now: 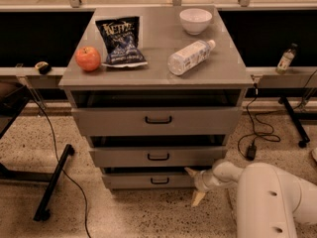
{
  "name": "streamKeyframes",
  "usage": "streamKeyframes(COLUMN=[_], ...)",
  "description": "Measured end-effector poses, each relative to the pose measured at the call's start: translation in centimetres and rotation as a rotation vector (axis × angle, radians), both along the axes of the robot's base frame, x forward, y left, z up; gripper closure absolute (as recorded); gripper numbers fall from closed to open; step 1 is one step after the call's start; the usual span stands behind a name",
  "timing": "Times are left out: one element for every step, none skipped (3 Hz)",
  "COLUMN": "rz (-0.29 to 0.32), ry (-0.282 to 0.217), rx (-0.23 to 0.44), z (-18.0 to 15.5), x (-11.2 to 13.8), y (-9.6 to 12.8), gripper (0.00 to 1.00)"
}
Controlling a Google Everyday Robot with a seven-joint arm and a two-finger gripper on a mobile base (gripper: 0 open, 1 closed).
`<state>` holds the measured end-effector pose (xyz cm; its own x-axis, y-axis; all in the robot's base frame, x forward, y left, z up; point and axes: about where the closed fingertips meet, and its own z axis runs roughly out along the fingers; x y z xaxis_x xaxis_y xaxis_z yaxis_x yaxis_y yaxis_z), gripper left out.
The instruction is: Open bottom drawer
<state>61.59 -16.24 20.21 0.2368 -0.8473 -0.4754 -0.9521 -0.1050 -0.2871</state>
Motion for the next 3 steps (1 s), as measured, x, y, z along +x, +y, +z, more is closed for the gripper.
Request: streamKeyframes(rz=[-0.072, -0.101, -0.122], ry=[-0.011, -0.011, 0.002], rx=[-0.006, -0.016, -0.021], z=[-1.4, -2.2, -2.7], x=[1.8, 2.6, 2.7], y=[-0.7, -1.0, -1.3], gripper=[0.03, 0.07, 0.32])
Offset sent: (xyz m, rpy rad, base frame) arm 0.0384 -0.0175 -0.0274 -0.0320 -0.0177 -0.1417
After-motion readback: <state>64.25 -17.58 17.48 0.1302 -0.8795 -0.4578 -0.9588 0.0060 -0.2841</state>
